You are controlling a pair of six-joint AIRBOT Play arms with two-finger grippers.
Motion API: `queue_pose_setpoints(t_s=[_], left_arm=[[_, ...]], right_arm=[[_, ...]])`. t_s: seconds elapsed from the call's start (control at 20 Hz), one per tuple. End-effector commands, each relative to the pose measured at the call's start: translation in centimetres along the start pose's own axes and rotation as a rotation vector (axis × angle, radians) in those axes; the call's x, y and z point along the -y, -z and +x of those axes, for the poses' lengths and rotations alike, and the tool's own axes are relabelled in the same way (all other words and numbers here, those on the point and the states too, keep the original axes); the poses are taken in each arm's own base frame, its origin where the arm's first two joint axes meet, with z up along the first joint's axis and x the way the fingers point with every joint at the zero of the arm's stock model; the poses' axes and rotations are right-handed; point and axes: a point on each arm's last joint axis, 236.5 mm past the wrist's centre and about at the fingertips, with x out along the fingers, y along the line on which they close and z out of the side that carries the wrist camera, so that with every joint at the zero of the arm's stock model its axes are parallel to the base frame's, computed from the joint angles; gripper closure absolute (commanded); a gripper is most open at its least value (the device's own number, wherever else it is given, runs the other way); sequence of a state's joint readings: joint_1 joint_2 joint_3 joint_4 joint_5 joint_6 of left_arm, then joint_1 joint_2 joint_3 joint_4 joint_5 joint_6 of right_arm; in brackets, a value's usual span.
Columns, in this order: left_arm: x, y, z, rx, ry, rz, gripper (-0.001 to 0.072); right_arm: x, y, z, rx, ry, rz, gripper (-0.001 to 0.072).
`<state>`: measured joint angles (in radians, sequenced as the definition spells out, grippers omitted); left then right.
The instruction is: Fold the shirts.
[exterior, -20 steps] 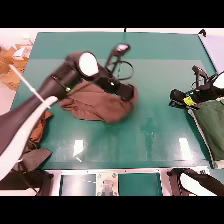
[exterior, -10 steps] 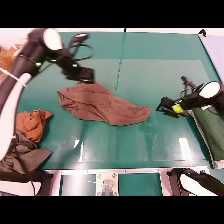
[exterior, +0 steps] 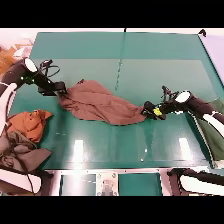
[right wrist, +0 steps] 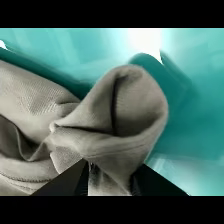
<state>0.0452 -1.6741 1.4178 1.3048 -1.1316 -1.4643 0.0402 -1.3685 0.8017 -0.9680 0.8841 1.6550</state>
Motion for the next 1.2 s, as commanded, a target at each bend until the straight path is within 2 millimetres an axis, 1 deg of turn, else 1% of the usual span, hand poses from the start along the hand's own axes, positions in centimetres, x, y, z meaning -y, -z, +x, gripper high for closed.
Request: queue_pose_setpoints(t_s=[0.0,0.05,0.1,0.15,0.2,0.25,0.35,0.45,0.5,0.55,0.6,0.65,0.7,0.75,0.8,0.85,0.9,0.95,1.0,1.05,1.1,1.15], left_arm=[[-2.0,-2.7,2.3,0.106,-0.02,-0.014,0.0166],[-2.2,-3.5,2.3,0.142,-0.025,-0.015,0.0293],[-2.2,-4.3,2.2,0.174,-0.025,-0.019,0.0455],[-1.9,-5.2,2.0,0.212,-0.01,-0.033,0.062],[-1.6,-6.0,1.7,0.244,0.002,-0.042,0.0686],[-1.4,-6.8,1.1,0.269,0.009,-0.043,0.0686],[-0.5,-8.5,-1.3,0.301,0.02,-0.021,0.0687],[1.0,-10.4,-6.0,0.358,0.033,0.016,0.0687],[1.9,-11.4,-9.1,0.41,0.038,0.038,0.0688],[2.9,-12.4,-12.9,0.477,0.042,0.062,0.0688],[3.9,-13.0,-16.8,0.55,0.044,0.085,0.0688],[5.0,-13.4,-21.2,0.633,0.045,0.109,0.0688],[6.3,-13.3,-26.3,0.733,0.046,0.135,0.0688],[7.6,-12.6,-31.7,0.839,0.049,0.163,0.0688],[8.9,-11.5,-36.8,0.94,0.051,0.189,0.0688],[10.4,-9.8,-41.9,1.042,0.065,0.214,0.0688],[11.9,-7.4,-47.1,1.151,0.077,0.24,0.0688],[13.3,-4.5,-52.0,1.252,0.09,0.268,0.0688],[14.3,-1.7,-55.9,1.339,0.096,0.294,0.0688],[15.4,1.5,-59.7,1.428,0.101,0.32,0.0688],[16.1,4.3,-62.6,1.503,0.103,0.338,0.0688],[16.6,6.9,-64.9,1.573,0.106,0.352,0.0688]], right_arm=[[-0.2,-0.7,0.8,0.007,-0.006,-0.001,0.0502],[-0.2,-0.9,0.8,0.013,-0.008,-0.002,0.0577],[-0.4,-1.1,0.7,0.02,-0.01,-0.005,0.0603],[-0.5,-1.4,0.6,0.029,-0.013,-0.027,0.0692],[-0.8,-1.7,0.4,0.037,-0.016,-0.058,0.0689],[-1.2,-2.2,0.1,0.05,-0.02,-0.076,0.0689],[-2.7,-3.2,-1.2,0.062,-0.041,-0.124,0.069],[-4.9,-4.5,-3.8,0.087,-0.07,-0.187,0.069],[-6.2,-5.6,-5.9,0.114,-0.085,-0.223,0.069],[-7.3,-6.6,-8.3,0.146,-0.094,-0.258,0.069],[-8.7,-7.6,-11.5,0.196,-0.101,-0.3,0.069],[-10.0,-8.5,-14.9,0.253,-0.11,-0.338,0.069],[-11.5,-9.2,-19.1,0.329,-0.121,-0.381,0.069],[-12.9,-9.4,-23.2,0.407,-0.136,-0.419,0.069],[-14.5,-9.2,-27.7,0.497,-0.154,-0.461,0.069],[-15.8,-8.5,-31.8,0.582,-0.167,-0.5,0.069],[-17.2,-7.3,-36.0,0.674,-0.183,-0.541,0.069],[-18.4,-5.9,-39.5,0.757,-0.198,-0.579,0.069],[-19.5,-3.9,-42.8,0.837,-0.214,-0.624,0.069],[-20.3,-1.8,-45.4,0.904,-0.225,-0.666,0.069],[-20.9,0.4,-47.8,0.969,-0.233,-0.708,0.069],[-21.2,2.6,-49.7,1.024,-0.244,-0.735,0.069]])
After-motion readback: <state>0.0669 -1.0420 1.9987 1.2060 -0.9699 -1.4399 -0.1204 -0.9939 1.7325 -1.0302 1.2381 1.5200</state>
